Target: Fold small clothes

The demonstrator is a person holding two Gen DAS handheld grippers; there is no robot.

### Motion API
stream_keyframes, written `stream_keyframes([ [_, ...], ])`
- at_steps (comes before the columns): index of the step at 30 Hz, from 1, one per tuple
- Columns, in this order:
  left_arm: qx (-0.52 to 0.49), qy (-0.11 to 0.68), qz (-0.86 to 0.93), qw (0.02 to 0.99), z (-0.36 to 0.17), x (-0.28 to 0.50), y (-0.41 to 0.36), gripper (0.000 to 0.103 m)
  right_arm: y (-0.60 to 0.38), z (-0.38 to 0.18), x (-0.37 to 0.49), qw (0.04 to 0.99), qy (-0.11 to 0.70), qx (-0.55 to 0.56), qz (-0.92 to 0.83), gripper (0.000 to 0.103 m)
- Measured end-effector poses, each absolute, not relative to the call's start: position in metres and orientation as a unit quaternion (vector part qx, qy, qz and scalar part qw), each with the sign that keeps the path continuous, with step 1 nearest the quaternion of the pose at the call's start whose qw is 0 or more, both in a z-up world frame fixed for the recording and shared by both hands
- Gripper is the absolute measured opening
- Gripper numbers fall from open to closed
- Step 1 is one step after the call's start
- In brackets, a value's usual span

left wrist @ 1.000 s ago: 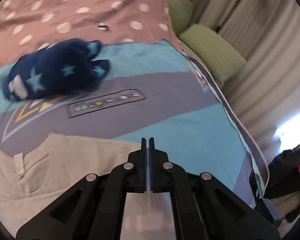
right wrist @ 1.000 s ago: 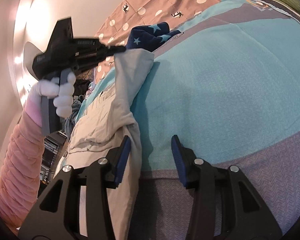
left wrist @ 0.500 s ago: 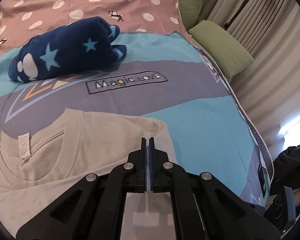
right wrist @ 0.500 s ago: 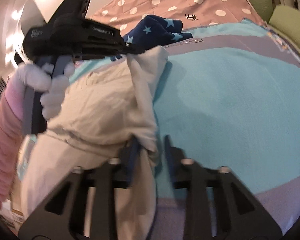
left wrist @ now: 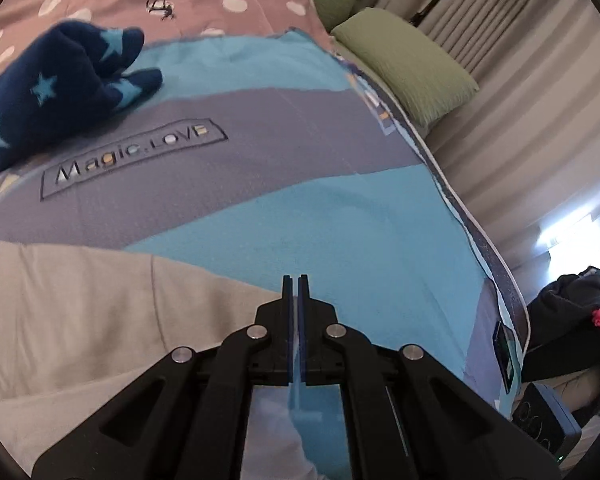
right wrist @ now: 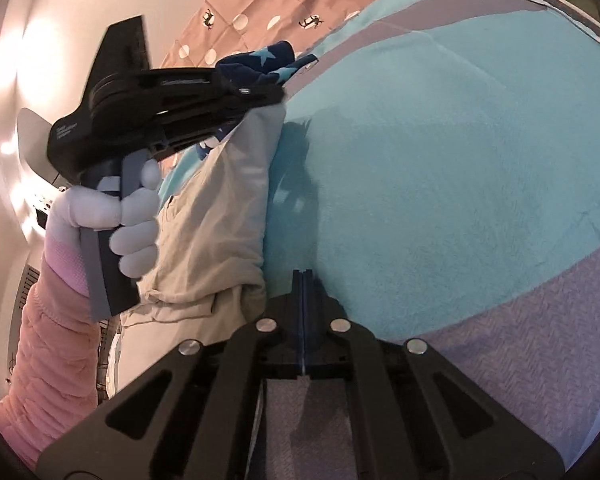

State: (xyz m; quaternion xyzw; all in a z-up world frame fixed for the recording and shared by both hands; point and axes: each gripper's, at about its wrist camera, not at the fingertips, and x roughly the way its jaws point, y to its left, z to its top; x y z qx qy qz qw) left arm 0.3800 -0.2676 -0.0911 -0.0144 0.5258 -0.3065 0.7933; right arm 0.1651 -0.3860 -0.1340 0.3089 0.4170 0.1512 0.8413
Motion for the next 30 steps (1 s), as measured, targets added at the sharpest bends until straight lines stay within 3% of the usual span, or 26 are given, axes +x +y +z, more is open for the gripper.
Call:
stream_keyframes([
  [5, -0.009, 0.492, -0.287, 0.822, -0.067, 0.377, -0.241, 0.005, -0.38, -0.127, 0.166, 0.848, 0.412, 0.293, 0.157, 0.004],
  [11, 0.034, 0.454, -0.237, 0.858, -0.042, 0.353, -0.168, 0.019, -0.377, -0.102, 0.192, 0.856, 0.414, 0.262, 0.162, 0.006],
  [17, -0.013, 0.44, -0.094, 0.893, -0.043, 0.314, -0.008, 0.02, -0.367, -0.085, 0.216, 0.859, 0.409, 0.251, 0.176, 0.011],
  [21, -0.087, 0.445, 0.008, 0.891, -0.055, 0.285, 0.112, 0.02, -0.36, -0.11, 0.218, 0.857, 0.413, 0.25, 0.18, 0.024],
  [22, -0.114, 0.455, 0.027, 0.883, -0.064, 0.275, 0.138, 0.02, -0.359, -0.125, 0.217, 0.853, 0.424, 0.251, 0.173, 0.022],
  [30, -0.104, 0.474, -0.007, 0.875, -0.092, 0.267, 0.146, 0.02, -0.37, -0.13, 0.22, 0.844, 0.41, 0.288, 0.189, 0.021],
])
